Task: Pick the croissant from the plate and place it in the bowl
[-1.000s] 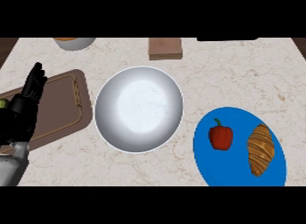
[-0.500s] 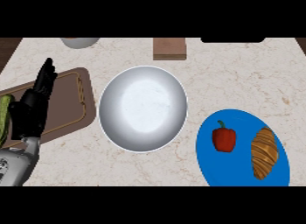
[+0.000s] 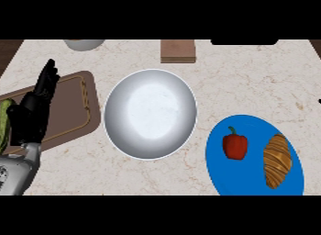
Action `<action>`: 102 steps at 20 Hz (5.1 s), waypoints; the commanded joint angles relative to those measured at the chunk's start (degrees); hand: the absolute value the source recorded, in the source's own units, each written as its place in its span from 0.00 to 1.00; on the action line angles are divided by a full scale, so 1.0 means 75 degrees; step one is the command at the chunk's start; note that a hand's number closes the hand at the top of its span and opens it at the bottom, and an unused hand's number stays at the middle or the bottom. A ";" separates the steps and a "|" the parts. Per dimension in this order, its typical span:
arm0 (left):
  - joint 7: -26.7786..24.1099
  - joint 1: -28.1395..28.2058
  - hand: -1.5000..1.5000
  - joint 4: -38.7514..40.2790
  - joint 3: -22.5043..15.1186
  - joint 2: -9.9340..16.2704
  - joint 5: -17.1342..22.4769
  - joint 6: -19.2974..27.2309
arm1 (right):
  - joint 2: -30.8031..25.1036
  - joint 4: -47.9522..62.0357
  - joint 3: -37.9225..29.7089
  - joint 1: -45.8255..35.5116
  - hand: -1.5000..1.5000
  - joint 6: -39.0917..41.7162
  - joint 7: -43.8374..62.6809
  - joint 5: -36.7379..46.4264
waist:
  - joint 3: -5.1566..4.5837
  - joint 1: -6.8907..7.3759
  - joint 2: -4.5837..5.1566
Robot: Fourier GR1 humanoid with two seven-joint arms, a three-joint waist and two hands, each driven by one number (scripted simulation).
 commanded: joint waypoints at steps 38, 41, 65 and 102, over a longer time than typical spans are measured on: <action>0.0735 -0.0061 0.50 -0.0469 0.1271 -0.1261 -0.1416 -0.1151 | 0.2876 0.1152 0.1021 -0.0813 1.00 -0.0680 0.0047 0.5253 | 0.0005 -0.0010 0.0004; 0.0112 0.0540 0.50 -0.0519 0.1103 -0.1470 -0.1630 -0.1058 | 0.3155 0.1267 0.1040 -0.0935 1.00 -0.0779 0.0004 0.5312 | 0.0005 0.0008 0.0005; 0.0316 0.0343 0.50 -0.0197 0.1504 -0.1395 -0.1509 -0.1310 | 0.7136 -0.3292 0.7099 0.1380 1.00 -0.3514 0.4609 0.6456 | -0.0019 -0.0319 -0.0233; 0.0383 -0.0181 0.50 -0.0179 0.1407 -0.1543 -0.1565 -0.1605 | 0.7149 0.1774 0.5080 -0.5797 1.00 -0.7946 1.0089 0.7635 | 0.0005 0.0104 0.0036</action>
